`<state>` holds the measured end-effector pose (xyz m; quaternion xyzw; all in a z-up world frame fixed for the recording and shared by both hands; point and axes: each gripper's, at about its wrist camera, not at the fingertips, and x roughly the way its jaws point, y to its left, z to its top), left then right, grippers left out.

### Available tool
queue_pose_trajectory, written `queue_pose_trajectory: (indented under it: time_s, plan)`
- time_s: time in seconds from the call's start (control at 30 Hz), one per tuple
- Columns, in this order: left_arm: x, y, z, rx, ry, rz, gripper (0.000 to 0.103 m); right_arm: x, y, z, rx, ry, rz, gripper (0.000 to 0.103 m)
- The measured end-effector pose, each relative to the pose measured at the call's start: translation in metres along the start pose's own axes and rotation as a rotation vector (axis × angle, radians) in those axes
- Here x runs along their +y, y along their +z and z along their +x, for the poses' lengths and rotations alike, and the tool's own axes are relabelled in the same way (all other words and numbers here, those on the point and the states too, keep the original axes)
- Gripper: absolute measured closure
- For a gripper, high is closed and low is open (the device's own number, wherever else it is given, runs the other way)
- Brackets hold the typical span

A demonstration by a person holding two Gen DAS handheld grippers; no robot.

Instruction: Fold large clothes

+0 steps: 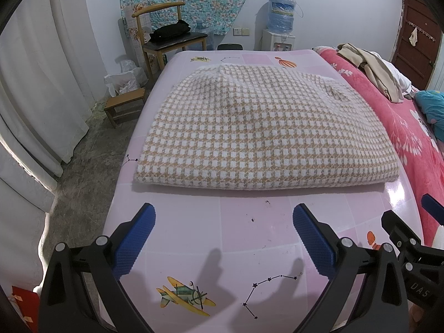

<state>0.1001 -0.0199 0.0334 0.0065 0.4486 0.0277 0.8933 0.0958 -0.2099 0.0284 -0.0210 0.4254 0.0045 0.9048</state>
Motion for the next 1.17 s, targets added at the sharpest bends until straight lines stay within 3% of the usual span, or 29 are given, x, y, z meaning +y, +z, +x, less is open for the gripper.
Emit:
queue_pose_trajectory:
  time_s: [1.17]
  plan:
    - [0.0009, 0.0024, -0.0021, -0.002, -0.009, -0.007, 0.005, 0.0000, 0.0012, 0.0005, 0.002, 0.002, -0.001, 0.008]
